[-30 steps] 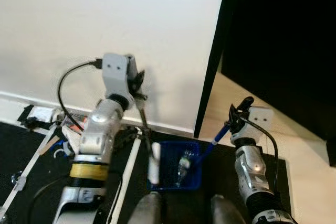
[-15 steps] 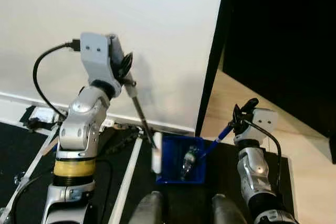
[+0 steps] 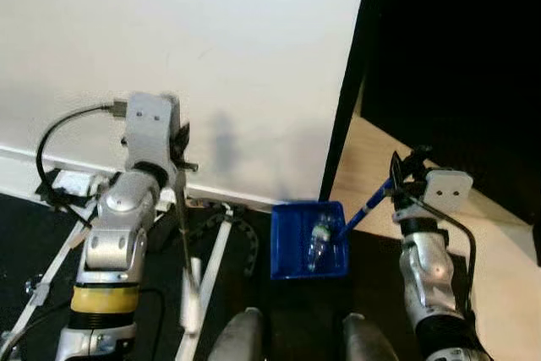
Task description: Sweep floor
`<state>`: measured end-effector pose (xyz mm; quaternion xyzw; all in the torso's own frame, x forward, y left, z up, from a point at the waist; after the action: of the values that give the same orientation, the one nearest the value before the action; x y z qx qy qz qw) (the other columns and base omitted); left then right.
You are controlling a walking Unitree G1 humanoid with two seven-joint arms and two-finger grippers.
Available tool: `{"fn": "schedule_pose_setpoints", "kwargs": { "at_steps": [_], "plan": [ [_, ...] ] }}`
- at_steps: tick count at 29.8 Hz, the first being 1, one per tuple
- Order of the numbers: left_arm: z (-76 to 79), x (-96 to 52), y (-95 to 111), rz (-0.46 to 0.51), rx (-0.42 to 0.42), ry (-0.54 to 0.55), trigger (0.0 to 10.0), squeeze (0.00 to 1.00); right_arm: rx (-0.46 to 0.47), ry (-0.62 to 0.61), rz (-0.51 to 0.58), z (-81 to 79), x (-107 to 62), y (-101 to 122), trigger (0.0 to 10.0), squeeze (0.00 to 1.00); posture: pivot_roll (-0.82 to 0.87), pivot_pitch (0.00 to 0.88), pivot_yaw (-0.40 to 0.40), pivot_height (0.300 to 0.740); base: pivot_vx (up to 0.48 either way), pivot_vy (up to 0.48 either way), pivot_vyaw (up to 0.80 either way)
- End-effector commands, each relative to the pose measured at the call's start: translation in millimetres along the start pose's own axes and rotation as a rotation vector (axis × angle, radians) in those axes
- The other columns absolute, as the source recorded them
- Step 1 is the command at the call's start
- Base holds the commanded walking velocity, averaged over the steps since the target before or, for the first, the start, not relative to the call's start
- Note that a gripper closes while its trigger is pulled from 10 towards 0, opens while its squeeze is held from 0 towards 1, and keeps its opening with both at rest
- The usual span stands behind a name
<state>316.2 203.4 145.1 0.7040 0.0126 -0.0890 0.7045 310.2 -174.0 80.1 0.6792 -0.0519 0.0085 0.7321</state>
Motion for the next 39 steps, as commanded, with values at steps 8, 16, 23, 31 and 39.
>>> {"fn": "schedule_pose_setpoints", "kwargs": {
  "at_steps": [8,16,23,31,39],
  "plan": [
    [16.3,0.6,-25,-0.058,-0.010,-0.005,10.0,0.00,0.062,-0.025,0.006,-8.9,-0.8,8,10.0,0.00,0.14,0.090,0.058,0.740,0.000,0.000,0.00],
    [22.3,0.6,-28,-0.032,-0.035,-0.013,10.0,0.00,0.041,-0.036,0.024,-11.1,0.8,17,10.0,0.00,0.13,0.072,0.058,0.740,0.000,0.000,0.00],
    [19.4,2.7,-31,-0.023,-0.020,-0.001,10.0,0.00,-0.032,-0.014,0.002,-11.9,-2.0,9,10.0,0.00,0.13,0.067,0.058,0.740,0.000,0.000,0.00],
    [31.7,28.2,-23,0.046,0.023,-0.130,10.0,0.00,-0.120,-0.007,-0.057,-10.4,-7.8,-10,10.0,0.00,0.12,0.116,0.061,0.740,0.000,0.000,0.00],
    [50.9,56.2,-15,0.068,0.156,-0.258,10.0,0.00,-0.178,-0.014,-0.066,-9.5,2.3,-15,10.0,0.00,0.13,0.172,0.069,0.740,0.000,0.000,0.00]
  ]
}}
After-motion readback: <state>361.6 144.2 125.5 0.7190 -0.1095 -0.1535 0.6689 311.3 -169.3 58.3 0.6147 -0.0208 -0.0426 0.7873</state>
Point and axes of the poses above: a point about 5 cm out from each wrist's last joint towards the gripper, its own x axis pointing out of the wrist towards the gripper, its own y axis along the axis of the wrist's last joint, z = x × y, the point moved 2 cm from there along x, pointing out of the wrist towards the gripper, and after that the axes turned 9 degrees about -x, right-handed, at the moved point
